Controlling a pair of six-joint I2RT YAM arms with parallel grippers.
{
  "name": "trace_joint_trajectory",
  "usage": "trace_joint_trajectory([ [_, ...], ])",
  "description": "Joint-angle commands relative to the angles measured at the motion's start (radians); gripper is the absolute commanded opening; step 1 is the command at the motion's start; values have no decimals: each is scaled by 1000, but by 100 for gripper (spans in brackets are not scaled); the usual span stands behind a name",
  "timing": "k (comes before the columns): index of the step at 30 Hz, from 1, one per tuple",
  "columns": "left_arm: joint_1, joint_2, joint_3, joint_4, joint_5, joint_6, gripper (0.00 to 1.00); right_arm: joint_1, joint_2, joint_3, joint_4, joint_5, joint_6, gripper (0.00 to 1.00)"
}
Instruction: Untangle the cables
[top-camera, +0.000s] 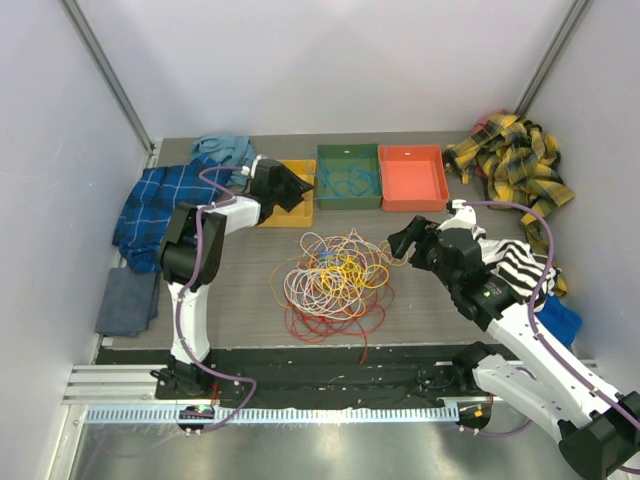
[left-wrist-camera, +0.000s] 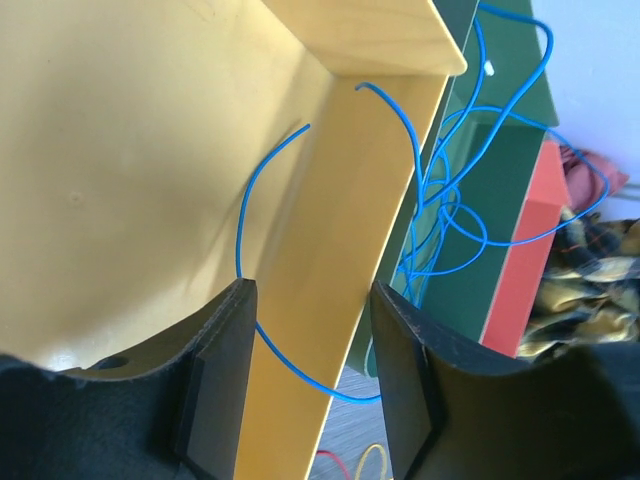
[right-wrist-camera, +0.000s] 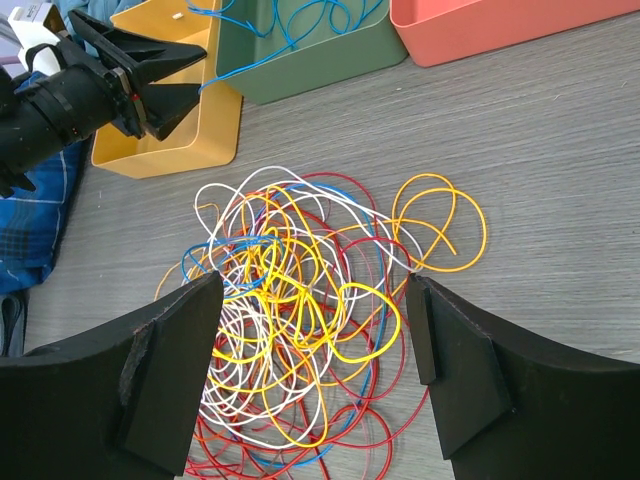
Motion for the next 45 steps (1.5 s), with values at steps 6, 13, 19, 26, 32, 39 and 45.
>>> trace_joint_trajectory([
  [6,42,-79,31,69,-23,-51,58,-1,-15,-3,42,1,3,82],
  [13,58,-105,34,28,5,-62,58,-1,-8,-6,45,1,6,82],
  [19,52,-87,0,67,57,-108,57,-1,-5,-4,50,-4,6,82],
  [26,39,-8,56,81,91,-120,52,-3,-3,-6,51,-1,7,82],
  [32,38,53,96,80,108,-136,48,-3,11,-1,50,7,3,82],
  [39,38,71,109,72,115,-128,48,-3,31,1,54,3,3,82],
  [45,36,82,151,46,121,-113,45,-1,29,-3,57,10,1,82],
])
